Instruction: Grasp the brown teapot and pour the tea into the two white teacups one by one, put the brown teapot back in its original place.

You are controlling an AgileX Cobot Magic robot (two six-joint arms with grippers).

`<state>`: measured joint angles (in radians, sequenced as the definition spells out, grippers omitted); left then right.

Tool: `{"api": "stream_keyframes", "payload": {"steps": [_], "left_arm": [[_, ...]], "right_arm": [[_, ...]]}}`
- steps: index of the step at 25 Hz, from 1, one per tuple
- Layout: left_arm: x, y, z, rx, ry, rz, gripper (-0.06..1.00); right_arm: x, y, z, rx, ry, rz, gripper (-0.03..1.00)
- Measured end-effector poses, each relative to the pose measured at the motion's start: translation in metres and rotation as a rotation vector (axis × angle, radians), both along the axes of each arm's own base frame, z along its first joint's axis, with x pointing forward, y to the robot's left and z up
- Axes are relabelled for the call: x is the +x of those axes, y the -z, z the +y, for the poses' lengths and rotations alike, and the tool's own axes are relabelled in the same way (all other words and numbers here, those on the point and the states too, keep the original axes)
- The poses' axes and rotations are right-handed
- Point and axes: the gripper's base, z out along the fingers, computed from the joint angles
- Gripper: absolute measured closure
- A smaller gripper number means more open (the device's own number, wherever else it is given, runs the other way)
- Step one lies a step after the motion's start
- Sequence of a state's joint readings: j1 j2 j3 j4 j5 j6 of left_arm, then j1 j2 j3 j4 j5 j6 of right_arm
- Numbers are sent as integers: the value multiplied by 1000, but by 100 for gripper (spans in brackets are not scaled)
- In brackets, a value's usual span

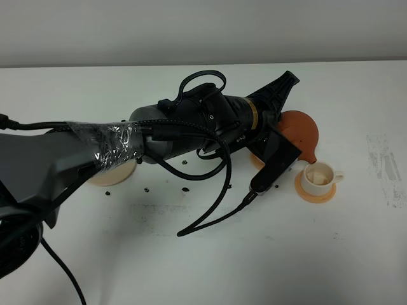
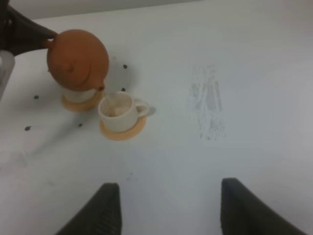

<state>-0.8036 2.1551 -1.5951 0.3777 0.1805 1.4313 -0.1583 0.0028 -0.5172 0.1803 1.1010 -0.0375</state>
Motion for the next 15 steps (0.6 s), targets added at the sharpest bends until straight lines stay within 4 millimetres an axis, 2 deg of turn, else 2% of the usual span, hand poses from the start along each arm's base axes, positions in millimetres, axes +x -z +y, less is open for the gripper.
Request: {"api": "stream_keyframes", "payload": {"steps": [4,15], "left_arm": [[-1,6,-2,20,14,-3,86],[-5,7,-7,59,60,-46,86]], "right_arm": [[0,0,0,0,0,0,52],[0,0,0,-1,0,0,52]]}}
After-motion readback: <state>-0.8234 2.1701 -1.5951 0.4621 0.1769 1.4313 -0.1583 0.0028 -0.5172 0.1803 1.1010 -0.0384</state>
